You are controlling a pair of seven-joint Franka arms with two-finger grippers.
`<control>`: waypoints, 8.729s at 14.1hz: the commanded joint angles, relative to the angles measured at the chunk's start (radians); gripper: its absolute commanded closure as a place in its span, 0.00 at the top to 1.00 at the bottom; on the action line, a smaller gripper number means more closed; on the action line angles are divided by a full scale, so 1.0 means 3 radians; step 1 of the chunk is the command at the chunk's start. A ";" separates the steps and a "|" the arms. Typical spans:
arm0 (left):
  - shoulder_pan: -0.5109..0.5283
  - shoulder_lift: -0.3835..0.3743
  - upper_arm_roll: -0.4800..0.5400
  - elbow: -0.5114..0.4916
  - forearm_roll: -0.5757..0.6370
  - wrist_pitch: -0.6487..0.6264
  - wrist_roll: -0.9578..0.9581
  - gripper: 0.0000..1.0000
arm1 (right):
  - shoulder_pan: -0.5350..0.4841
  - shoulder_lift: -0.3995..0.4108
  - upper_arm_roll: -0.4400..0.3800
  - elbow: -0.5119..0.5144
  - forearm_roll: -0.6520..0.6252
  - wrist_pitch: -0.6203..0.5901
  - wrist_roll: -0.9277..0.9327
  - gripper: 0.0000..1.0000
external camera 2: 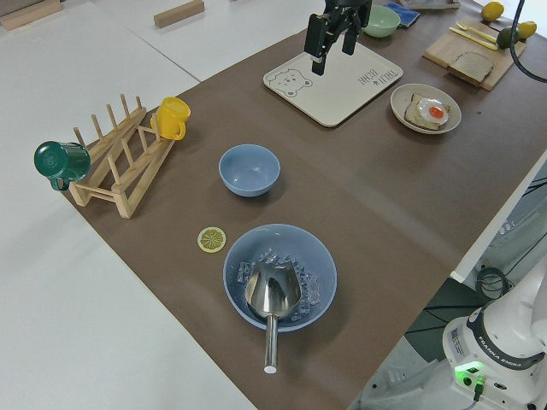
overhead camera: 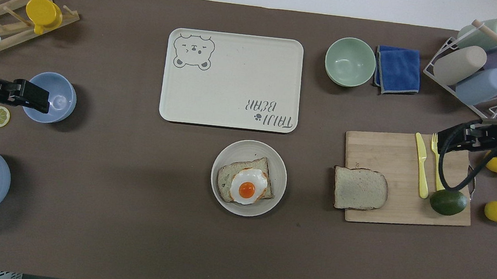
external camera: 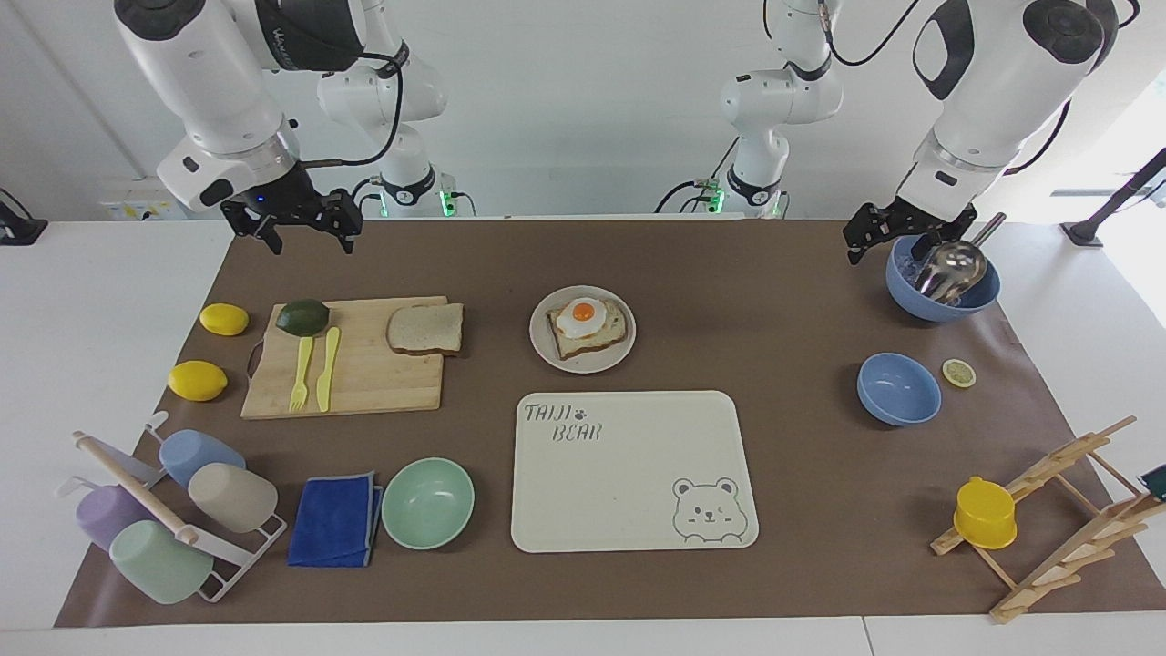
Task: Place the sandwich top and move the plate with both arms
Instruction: 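Reach the right gripper toward the bread slice on the wooden board, then grasp the bread slice and carry it over the egg toast plate, then lay the bread slice on the egg toast while the left gripper approaches, then grasp the white plate rim with the left gripper while the right withdraws, then slide the white plate with the left gripper onto the bear placemat, then open the left gripper and release the plate on the placemat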
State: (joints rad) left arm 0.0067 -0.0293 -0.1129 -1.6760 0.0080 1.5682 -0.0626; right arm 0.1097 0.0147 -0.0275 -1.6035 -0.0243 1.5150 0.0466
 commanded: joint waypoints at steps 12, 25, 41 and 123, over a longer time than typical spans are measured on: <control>0.0029 -0.0087 -0.0017 -0.0084 0.0040 -0.0002 -0.0026 1.00 | 0.1265 0.0836 0.0025 -0.1419 -0.1125 0.1183 0.1732 1.00; -0.0002 -0.0112 -0.0022 -0.0079 0.0040 -0.0002 -0.0032 1.00 | 0.1429 0.0708 0.0025 -0.1676 -0.1294 0.0994 0.1568 0.00; 0.0029 -0.0127 -0.0022 -0.0110 0.0040 0.0024 -0.0047 1.00 | 0.2493 0.1066 0.0184 -0.0408 -0.0799 0.1121 0.2217 0.00; -0.0678 0.2010 -0.0012 0.0611 -0.0983 0.1989 -0.0614 1.00 | -0.0524 -0.0151 0.0040 -0.0157 0.0122 -0.0172 -0.0283 1.00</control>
State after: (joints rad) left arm -0.2350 0.5861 -0.1131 -1.5175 -0.2975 2.2325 -0.2555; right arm -0.0301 -0.0203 -0.0242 -1.6413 -0.0162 1.4523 -0.0269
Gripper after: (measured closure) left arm 0.542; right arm 0.000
